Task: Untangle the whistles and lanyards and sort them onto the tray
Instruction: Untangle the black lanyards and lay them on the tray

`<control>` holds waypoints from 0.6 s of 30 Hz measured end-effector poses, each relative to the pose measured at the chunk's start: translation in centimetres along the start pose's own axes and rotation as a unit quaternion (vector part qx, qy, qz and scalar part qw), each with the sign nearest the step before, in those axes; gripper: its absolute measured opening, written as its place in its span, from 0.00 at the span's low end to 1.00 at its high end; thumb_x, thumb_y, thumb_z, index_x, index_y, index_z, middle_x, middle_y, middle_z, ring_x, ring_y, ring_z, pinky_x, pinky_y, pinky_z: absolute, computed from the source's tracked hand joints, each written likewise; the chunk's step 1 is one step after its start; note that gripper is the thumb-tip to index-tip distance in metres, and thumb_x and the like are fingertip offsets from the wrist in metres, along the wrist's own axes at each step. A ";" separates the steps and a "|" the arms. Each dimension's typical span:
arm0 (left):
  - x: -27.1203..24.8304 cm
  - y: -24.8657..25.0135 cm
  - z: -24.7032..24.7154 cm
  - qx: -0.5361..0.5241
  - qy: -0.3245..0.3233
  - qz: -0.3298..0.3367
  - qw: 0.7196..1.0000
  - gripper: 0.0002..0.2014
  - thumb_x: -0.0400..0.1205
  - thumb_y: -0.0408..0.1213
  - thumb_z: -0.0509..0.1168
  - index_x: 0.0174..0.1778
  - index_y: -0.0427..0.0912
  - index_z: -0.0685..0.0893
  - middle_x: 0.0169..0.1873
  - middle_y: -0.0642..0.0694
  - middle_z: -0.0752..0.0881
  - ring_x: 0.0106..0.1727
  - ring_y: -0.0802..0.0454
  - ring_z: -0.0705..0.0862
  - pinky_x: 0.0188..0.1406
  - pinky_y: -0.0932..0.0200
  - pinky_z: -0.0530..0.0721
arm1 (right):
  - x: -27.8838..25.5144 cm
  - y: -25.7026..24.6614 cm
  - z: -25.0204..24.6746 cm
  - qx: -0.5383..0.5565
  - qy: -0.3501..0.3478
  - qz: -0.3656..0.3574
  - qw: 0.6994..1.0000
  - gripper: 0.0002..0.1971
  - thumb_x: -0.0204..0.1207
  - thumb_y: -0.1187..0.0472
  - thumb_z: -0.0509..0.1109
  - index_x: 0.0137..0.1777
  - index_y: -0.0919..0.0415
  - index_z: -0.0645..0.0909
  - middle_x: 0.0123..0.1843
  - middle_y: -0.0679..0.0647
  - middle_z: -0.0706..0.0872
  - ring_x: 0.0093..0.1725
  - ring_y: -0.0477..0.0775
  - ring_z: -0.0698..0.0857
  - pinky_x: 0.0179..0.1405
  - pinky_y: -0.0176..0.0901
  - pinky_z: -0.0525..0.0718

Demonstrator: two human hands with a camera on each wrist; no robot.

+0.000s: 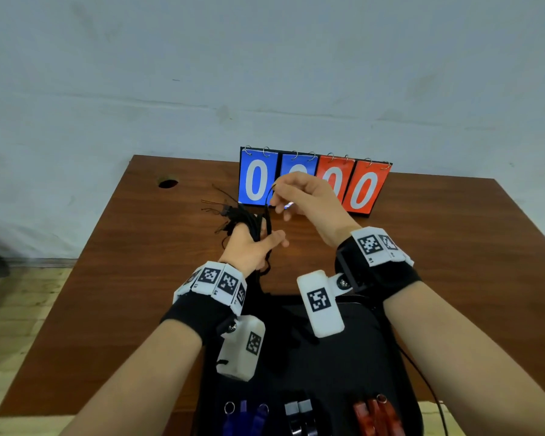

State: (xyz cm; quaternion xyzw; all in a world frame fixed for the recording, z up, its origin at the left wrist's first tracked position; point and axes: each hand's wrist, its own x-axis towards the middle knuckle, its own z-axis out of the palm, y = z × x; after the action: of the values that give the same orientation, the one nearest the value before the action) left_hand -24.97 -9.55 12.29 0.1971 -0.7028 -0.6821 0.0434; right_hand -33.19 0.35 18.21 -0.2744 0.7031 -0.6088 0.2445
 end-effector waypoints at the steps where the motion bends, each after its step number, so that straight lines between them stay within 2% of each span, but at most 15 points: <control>1: -0.1 0.0 0.1 -0.009 -0.007 -0.002 1.000 0.08 0.82 0.34 0.63 0.41 0.31 0.79 0.14 0.52 0.81 0.09 0.60 0.61 0.11 0.69 0.61 | 0.0 -0.3 0.0 0.019 0.006 -0.003 1.000 0.09 0.81 0.68 0.62 0.41 0.58 0.80 0.34 0.53 0.84 0.31 0.44 0.82 0.32 0.32 0.82; 4: -0.1 0.3 0.3 -0.042 -0.005 -0.003 0.999 0.11 0.84 0.35 0.59 0.37 0.40 0.79 0.15 0.51 0.81 0.09 0.61 0.62 0.11 0.71 0.60 | 0.0 -0.4 0.2 0.049 0.067 0.006 0.996 0.06 0.81 0.66 0.62 0.45 0.59 0.79 0.38 0.52 0.84 0.37 0.45 0.84 0.43 0.33 0.86; 7: -0.2 1.1 0.4 -0.067 0.026 0.013 0.997 0.18 0.86 0.39 0.55 0.31 0.42 0.81 0.17 0.51 0.81 0.10 0.61 0.61 0.11 0.71 0.58 | -0.6 1.2 0.7 0.035 0.144 0.056 0.987 0.05 0.81 0.60 0.62 0.43 0.56 0.74 0.40 0.51 0.80 0.41 0.49 0.82 0.56 0.44 0.84; 9: -0.3 1.6 0.4 -0.066 0.048 0.018 0.997 0.21 0.86 0.41 0.55 0.26 0.43 0.80 0.18 0.49 0.80 0.12 0.62 0.65 0.14 0.71 0.62 | -1.5 2.3 1.0 -0.007 0.092 0.088 0.992 0.11 0.82 0.55 0.60 0.40 0.58 0.76 0.39 0.52 0.80 0.45 0.52 0.82 0.60 0.49 0.81; 11: -0.4 1.9 0.5 -0.038 0.071 0.011 0.997 0.22 0.85 0.42 0.56 0.24 0.42 0.76 0.17 0.55 0.79 0.16 0.64 0.74 0.25 0.70 0.73 | -2.2 2.6 1.1 -0.015 0.002 0.109 0.994 0.17 0.83 0.51 0.56 0.39 0.59 0.78 0.42 0.52 0.83 0.47 0.51 0.82 0.59 0.44 0.79; 12: -0.5 1.9 0.5 -0.023 0.080 0.009 0.997 0.21 0.85 0.44 0.57 0.25 0.42 0.76 0.22 0.54 0.80 0.23 0.64 0.78 0.37 0.65 0.80 | -2.4 2.5 1.1 -0.009 -0.035 0.123 0.992 0.18 0.83 0.49 0.56 0.39 0.58 0.79 0.43 0.50 0.83 0.48 0.48 0.82 0.59 0.41 0.77; 13: -0.5 1.9 0.5 -0.021 0.087 -0.001 0.996 0.19 0.84 0.47 0.57 0.29 0.42 0.78 0.30 0.50 0.82 0.34 0.60 0.81 0.52 0.57 0.81 | -2.4 2.4 1.0 0.011 -0.067 0.132 0.989 0.16 0.83 0.49 0.56 0.40 0.56 0.79 0.43 0.46 0.84 0.47 0.43 0.82 0.58 0.40 0.76; 14: -0.7 2.1 0.5 -0.033 0.093 -0.015 0.995 0.18 0.83 0.49 0.58 0.37 0.40 0.82 0.39 0.47 0.83 0.45 0.54 0.82 0.64 0.50 0.78 | -2.5 2.4 1.2 0.026 -0.093 0.141 0.985 0.12 0.81 0.50 0.59 0.43 0.54 0.79 0.43 0.43 0.84 0.46 0.41 0.82 0.58 0.38 0.75; 15: -0.8 2.2 0.5 -0.049 0.095 -0.022 0.994 0.18 0.83 0.50 0.57 0.44 0.38 0.84 0.46 0.46 0.84 0.52 0.51 0.82 0.68 0.49 0.75 | -2.5 2.4 1.4 0.023 -0.117 0.145 0.982 0.07 0.77 0.53 0.63 0.49 0.54 0.79 0.45 0.40 0.85 0.48 0.41 0.82 0.59 0.39 0.74; 16: -0.9 2.5 0.6 -0.056 0.094 -0.013 0.994 0.19 0.83 0.50 0.57 0.43 0.38 0.83 0.48 0.47 0.84 0.54 0.52 0.82 0.67 0.51 0.75 | -2.7 2.4 1.7 -0.003 -0.127 0.145 0.981 0.14 0.71 0.55 0.65 0.57 0.54 0.78 0.51 0.41 0.85 0.54 0.44 0.81 0.62 0.41 0.74; 18: -1.3 3.0 0.8 -0.062 0.091 0.005 0.994 0.20 0.83 0.50 0.56 0.33 0.41 0.78 0.46 0.50 0.83 0.50 0.57 0.79 0.62 0.53 0.74 | -3.2 2.4 2.5 -0.041 -0.128 0.140 0.981 0.33 0.66 0.59 0.68 0.74 0.54 0.67 0.68 0.49 0.79 0.68 0.52 0.77 0.73 0.49 0.71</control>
State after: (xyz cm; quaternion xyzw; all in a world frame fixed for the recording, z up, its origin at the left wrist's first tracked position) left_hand -24.73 -8.37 15.45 0.2519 -0.6533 -0.7033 0.1227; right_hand -29.41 1.00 15.47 -0.2585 0.7215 -0.4992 0.4042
